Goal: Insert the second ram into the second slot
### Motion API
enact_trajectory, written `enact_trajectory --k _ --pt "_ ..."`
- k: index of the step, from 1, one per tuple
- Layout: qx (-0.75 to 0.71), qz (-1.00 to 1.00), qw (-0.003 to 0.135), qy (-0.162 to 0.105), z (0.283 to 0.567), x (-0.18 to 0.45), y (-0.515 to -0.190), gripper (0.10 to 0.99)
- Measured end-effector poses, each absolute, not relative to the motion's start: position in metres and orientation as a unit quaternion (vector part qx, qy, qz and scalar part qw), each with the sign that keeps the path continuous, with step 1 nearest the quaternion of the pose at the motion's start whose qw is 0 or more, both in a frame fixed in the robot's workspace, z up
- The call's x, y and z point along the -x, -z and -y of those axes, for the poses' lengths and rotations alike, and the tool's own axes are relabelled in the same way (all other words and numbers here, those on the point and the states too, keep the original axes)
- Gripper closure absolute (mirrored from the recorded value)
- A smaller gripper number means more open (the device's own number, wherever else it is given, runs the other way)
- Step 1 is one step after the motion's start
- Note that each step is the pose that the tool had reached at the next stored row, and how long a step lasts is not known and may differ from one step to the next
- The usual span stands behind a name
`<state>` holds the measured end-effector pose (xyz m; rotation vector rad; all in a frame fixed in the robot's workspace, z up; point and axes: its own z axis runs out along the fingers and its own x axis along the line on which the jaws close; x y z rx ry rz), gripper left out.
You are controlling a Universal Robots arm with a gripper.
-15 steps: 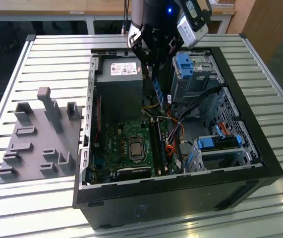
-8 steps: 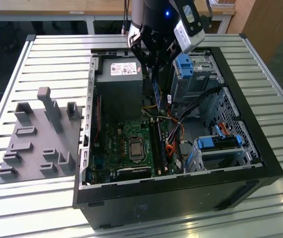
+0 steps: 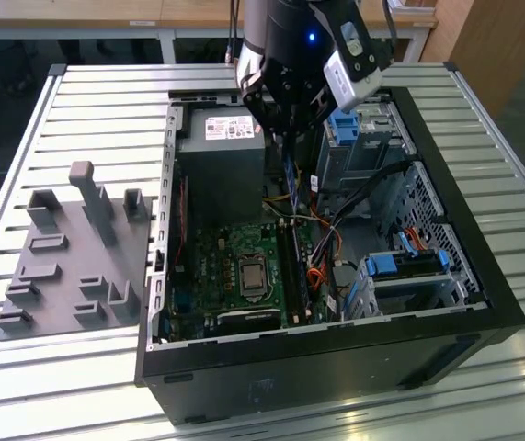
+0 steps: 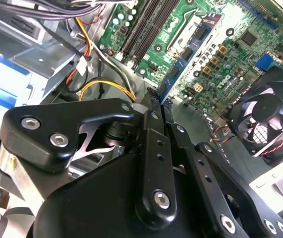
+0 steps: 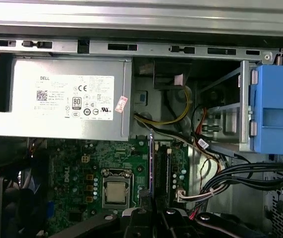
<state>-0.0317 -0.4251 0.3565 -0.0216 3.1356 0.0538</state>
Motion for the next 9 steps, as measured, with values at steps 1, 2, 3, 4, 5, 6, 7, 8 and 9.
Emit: enact_trajectory --k 1,2,3,4,5,6,7,8,9 --pt "0.003 -1.0 0.003 -0.017 0.4254 0.0317 -0.3556 0.949" --pt "-0.003 -1.0 0.003 -0.017 0.4255 0.0317 -0.3549 0.949" --pt "-0.01 -1.0 0.003 -0.017 0.4255 0.0317 -0.3541 0.949" --pt "-0.015 -1.0 0.003 -0.017 0.4258 0.0317 -0.3533 0.949" --pt "-0.016 -1.0 0.003 -0.017 0.4266 0.0317 -0.3523 0.949" --pt "-0.017 -1.0 0.003 -0.017 0.4277 0.0317 -0.3513 0.949" --pt "-0.017 -1.0 0.003 -0.017 0.4289 0.0317 -0.3503 0.949" --pt "-0.017 -1.0 0.003 -0.017 0.4304 0.0316 -0.3491 0.949" --pt "-0.017 -1.0 0.003 -0.017 0.4321 0.0315 -0.3481 0.949"
